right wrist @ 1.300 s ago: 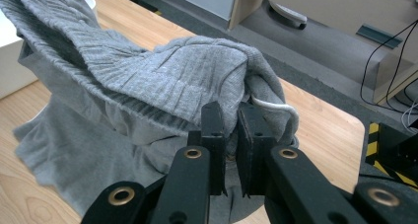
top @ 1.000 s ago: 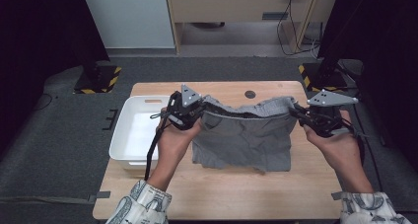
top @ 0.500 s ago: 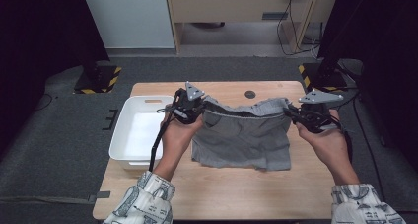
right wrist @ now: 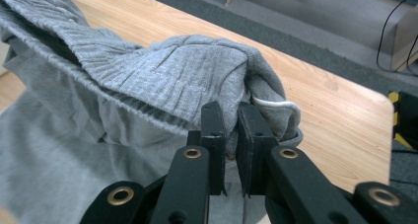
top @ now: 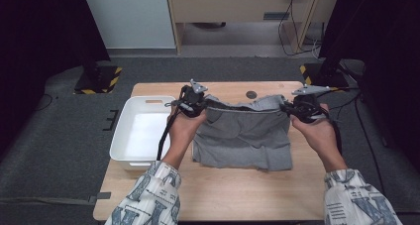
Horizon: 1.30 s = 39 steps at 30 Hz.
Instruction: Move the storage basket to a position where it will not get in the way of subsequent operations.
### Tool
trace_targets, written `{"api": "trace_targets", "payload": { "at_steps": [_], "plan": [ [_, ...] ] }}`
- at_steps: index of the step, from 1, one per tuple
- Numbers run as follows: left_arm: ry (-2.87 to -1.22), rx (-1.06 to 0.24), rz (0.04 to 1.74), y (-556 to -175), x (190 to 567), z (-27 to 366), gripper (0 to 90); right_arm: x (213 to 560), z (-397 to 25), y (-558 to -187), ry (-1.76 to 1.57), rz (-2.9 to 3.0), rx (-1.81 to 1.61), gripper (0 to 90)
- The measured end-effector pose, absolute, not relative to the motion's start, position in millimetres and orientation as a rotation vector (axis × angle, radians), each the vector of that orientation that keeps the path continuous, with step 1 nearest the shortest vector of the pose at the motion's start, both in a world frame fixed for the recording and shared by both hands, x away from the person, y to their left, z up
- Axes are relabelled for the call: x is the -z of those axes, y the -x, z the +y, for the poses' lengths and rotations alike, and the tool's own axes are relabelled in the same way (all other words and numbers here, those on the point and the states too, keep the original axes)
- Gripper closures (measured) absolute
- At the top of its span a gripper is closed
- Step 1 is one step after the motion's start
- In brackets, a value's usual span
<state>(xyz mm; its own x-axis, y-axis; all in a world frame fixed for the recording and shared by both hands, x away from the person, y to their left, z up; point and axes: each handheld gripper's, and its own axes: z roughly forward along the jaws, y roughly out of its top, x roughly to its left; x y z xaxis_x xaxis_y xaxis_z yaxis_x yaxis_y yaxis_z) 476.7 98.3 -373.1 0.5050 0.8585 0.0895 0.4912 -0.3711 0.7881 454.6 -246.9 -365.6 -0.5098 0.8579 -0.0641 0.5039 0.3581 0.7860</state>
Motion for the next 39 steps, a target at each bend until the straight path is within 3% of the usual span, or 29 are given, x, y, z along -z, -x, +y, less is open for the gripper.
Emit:
{"api": "trace_targets", "payload": {
  "at_steps": [9, 18, 20, 22, 24, 31, 39],
  "plan": [
    [-2.049, -0.612, 1.178, -519, 403, 94, 86.1, 397, -243, -498, -1.253, 2.179, -0.961, 83.2],
    [-2.051, -0.621, 1.193, -536, 415, 87, 86.0, 417, -248, -521, -1.311, 2.178, -0.943, 82.3],
    [-2.052, -0.639, 1.193, -540, 418, 86, 80.0, 421, -247, -526, -1.318, 2.164, -0.934, 73.0],
    [-2.046, -0.652, 1.205, -541, 422, 86, 66.4, 424, -245, -529, -1.31, 2.132, -0.91, 61.0],
    [-2.062, -0.655, 1.189, -539, 425, 85, 65.0, 425, -245, -530, -1.333, 2.104, -0.902, 53.6],
    [-2.064, -0.706, 1.145, -532, 425, 82, 59.5, 430, -248, -521, -1.341, 2.105, -0.919, 52.1],
    [-2.062, -0.723, 1.15, -540, 425, 84, 60.1, 429, -242, -516, -1.31, 2.134, -0.893, 52.4]
  ]
}}
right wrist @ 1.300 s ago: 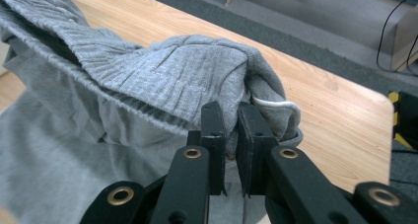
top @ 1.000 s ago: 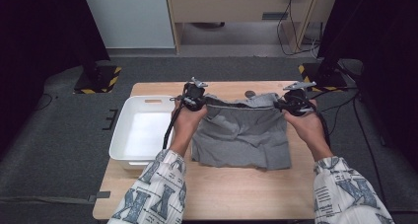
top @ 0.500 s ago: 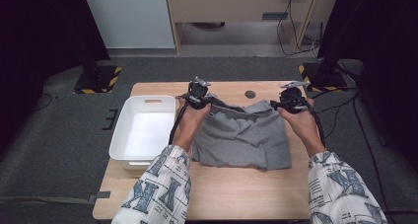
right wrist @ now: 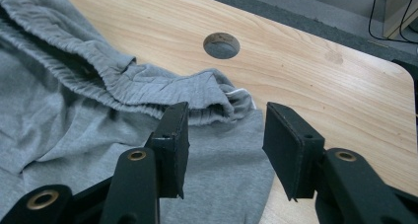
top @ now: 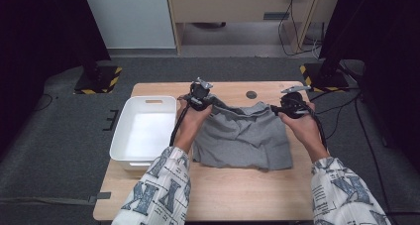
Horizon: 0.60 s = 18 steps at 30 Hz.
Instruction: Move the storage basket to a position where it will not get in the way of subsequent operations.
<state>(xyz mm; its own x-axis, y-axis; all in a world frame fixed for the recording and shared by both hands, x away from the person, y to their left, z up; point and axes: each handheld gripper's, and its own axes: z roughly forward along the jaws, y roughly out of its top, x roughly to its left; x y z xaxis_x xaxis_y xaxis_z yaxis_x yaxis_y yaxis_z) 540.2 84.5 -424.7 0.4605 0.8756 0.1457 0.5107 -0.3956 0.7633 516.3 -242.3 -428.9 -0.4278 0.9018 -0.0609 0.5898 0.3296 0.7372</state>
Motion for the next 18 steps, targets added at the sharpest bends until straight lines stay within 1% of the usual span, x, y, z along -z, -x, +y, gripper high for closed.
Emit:
{"api": "trace_targets", "payload": {
  "at_steps": [3, 8, 14, 18],
  "plan": [
    [-2.049, -0.739, 1.127, -541, 424, 84, 60.1, 430, -240, -516, -1.3, 2.154, -0.881, 53.1],
    [-2.051, -0.723, 1.127, -542, 425, 86, 58.2, 430, -240, -514, -1.295, 2.165, -0.878, 53.1],
    [-2.012, -0.737, 1.117, -540, 415, 93, 58.2, 429, -237, -512, -1.279, 2.169, -0.876, 53.0],
    [-2.024, -0.725, 1.127, -538, 411, 98, 57.5, 428, -237, -510, -1.276, 2.172, -0.872, 53.1]
  ]
}}
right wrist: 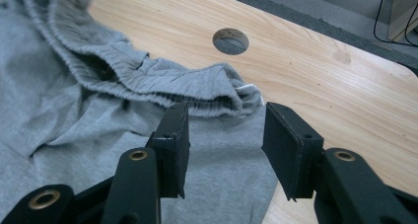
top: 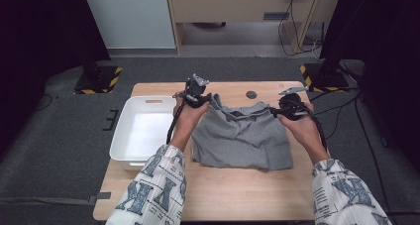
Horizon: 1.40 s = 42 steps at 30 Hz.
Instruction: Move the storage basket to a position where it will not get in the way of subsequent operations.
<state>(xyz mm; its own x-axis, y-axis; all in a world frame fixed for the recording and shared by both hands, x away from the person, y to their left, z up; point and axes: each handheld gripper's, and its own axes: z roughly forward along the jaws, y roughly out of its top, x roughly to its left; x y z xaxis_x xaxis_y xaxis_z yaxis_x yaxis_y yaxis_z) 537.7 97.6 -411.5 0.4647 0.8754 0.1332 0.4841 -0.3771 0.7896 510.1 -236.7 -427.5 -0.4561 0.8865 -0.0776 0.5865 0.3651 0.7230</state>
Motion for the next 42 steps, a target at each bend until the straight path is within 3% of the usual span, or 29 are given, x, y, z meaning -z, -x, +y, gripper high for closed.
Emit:
{"api": "trace_targets", "payload": {
  "at_steps": [17, 42],
  "plan": [
    [-2.077, -0.69, 1.055, -487, 416, 91, 57.7, 444, -246, -477, -1.298, 2.178, -0.906, 54.7],
    [-2.125, -0.633, 1.035, -406, 474, 91, 56.1, 472, -263, -407, -1.288, 2.217, -1.004, 51.3]
  ]
}}
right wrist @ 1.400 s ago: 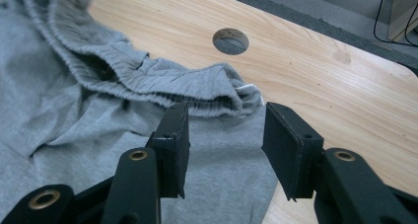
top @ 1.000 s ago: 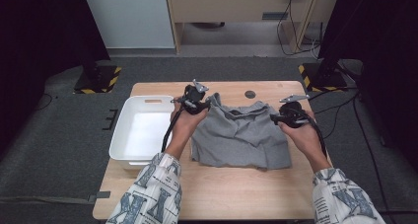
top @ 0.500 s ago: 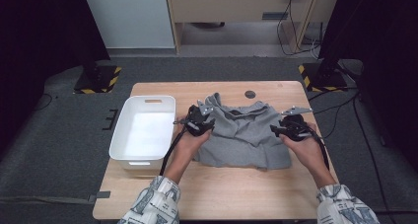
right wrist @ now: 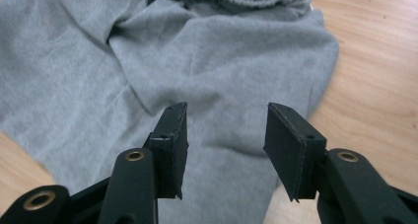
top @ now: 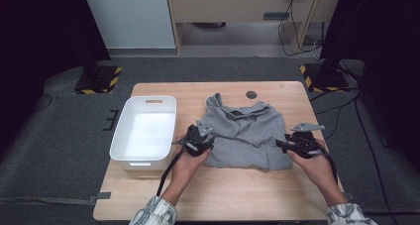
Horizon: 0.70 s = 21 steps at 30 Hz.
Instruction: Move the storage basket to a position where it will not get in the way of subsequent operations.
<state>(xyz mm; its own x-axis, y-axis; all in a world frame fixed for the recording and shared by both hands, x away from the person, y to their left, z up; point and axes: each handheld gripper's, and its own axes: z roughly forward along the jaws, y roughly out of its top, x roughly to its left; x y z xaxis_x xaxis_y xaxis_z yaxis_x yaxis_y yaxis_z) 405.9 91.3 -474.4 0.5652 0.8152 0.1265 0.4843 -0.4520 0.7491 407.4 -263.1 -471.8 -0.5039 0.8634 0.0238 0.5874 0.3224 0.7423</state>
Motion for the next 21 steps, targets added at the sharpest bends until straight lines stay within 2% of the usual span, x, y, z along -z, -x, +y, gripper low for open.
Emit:
{"api": "trace_targets", "payload": {
  "at_steps": [6, 11, 15, 21],
  "plan": [
    [-2.121, -0.634, 1.042, -391, 480, 101, 57.1, 477, -269, -395, -1.279, 2.222, -1.003, 56.5],
    [-2.108, -0.634, 1.068, -382, 486, 109, 61.5, 481, -276, -386, -1.275, 2.213, -0.985, 72.1],
    [-2.133, -0.648, 1.085, -378, 493, 110, 63.8, 488, -281, -385, -1.309, 2.206, -0.977, 79.7],
    [-2.126, -0.661, 1.129, -378, 500, 113, 68.5, 499, -290, -383, -1.36, 2.179, -0.944, 82.2]
  ]
}}
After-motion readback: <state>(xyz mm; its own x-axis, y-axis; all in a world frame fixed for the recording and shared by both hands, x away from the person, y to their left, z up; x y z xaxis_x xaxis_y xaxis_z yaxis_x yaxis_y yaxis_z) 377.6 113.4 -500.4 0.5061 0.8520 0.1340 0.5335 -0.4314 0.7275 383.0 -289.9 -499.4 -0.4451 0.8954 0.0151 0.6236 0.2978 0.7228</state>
